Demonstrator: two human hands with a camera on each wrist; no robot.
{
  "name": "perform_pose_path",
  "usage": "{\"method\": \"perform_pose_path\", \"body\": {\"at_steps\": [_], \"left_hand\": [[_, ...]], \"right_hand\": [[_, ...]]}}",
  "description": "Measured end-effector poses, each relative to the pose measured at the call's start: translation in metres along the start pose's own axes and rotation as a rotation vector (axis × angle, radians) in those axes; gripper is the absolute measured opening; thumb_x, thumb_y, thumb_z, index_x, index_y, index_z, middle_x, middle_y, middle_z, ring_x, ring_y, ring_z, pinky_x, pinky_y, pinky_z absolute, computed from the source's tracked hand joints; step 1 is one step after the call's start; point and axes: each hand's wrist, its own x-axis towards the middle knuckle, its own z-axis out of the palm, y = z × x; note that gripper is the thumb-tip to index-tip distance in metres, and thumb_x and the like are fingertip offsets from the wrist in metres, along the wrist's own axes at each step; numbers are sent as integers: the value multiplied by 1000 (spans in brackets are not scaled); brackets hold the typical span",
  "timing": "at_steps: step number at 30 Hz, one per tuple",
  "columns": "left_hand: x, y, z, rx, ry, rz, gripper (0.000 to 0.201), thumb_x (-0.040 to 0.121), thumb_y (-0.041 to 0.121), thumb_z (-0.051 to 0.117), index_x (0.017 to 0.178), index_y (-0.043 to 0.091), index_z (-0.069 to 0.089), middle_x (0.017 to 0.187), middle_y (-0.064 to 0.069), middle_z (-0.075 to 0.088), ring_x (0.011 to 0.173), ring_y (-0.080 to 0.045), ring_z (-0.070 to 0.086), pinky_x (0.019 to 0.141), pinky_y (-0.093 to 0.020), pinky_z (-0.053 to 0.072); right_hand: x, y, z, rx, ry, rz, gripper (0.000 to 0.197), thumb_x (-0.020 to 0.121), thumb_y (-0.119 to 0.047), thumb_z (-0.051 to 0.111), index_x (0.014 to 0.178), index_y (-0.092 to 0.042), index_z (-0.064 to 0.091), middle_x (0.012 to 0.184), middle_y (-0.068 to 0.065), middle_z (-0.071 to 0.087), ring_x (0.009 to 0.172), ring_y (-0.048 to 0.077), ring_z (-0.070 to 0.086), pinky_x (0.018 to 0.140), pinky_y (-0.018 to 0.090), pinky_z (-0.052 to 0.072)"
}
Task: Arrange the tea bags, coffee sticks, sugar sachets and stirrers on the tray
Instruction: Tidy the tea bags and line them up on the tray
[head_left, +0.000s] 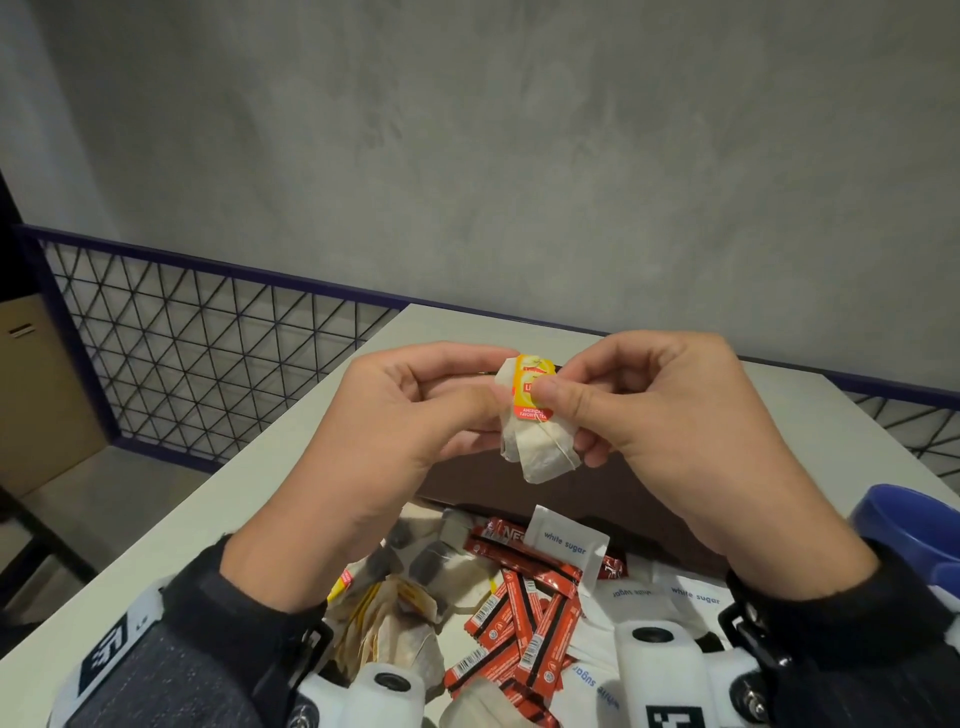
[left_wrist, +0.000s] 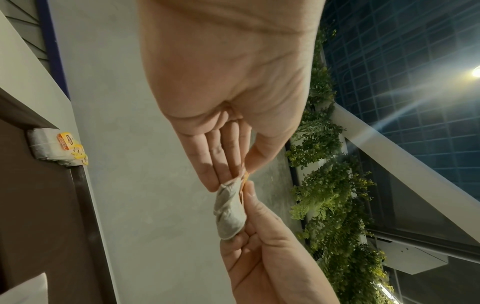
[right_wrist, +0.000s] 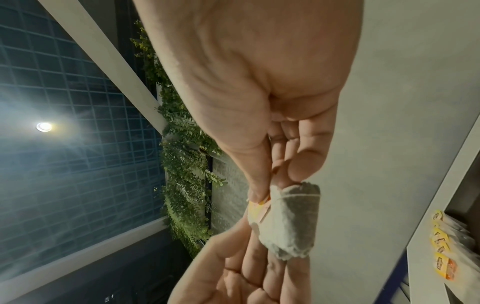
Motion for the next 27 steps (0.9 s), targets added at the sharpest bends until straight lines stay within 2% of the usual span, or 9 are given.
{"method": "perform_pose_path", "body": {"at_steps": [3,8,12,14,17,19,23,27], "left_hand": [[-1,2,0,-12,-2,1,35,71,17,76,105,8,77,95,-14,80,82,-25,79,69,-27,62],[0,0,1,-43,65,15,20,70,15,79,91,14,80,90,-14,80,79,-23,79,65,-26,61],[1,1,1,-90,150,41,19,73,16,77,91,12,79,87,-14,80,75,-21,78,62,-25,60],[1,2,1,-125,186,50,19,73,18,76,91,13,79,87,-12,81,74,-19,78,62,-24,60],[1,3,2,-168,232,60,25,76,16,75,101,8,76,91,-12,81,79,-20,78,66,-26,61],[2,4,1,-192,260,67,24,81,13,74,104,7,75,93,-12,81,82,-21,78,69,-28,63],[3,5,-1,-205,320,96,24,82,14,74,105,8,74,92,-10,81,79,-18,77,73,-32,63],[3,6,-1,-194,311,101,25,82,14,75,106,7,73,92,-10,81,81,-18,77,68,-29,63]], "right_hand": [[0,1,2,18,20,-23,17,78,-24,84,79,-10,75,62,10,70,49,15,63,47,25,52],[-2,0,10,100,17,-66,15,79,-24,82,79,-11,75,65,18,67,48,11,56,44,19,44],[-2,-2,10,134,-23,-47,15,80,-29,80,86,-16,76,76,16,71,59,8,60,51,15,44],[-2,-1,9,134,-74,-23,14,80,-21,82,93,-18,76,81,12,73,69,13,65,58,19,48],[-2,2,8,166,-93,12,26,80,-10,82,102,-21,74,92,11,74,82,26,72,65,30,55],[-2,3,11,234,-97,55,27,82,-4,79,105,-18,73,93,12,75,82,26,74,68,33,59],[-2,3,15,490,-141,190,26,82,6,72,108,0,69,84,16,71,74,26,73,69,31,62],[-3,2,14,587,-116,237,25,79,4,72,104,0,71,83,15,72,74,26,73,69,31,63]]}}
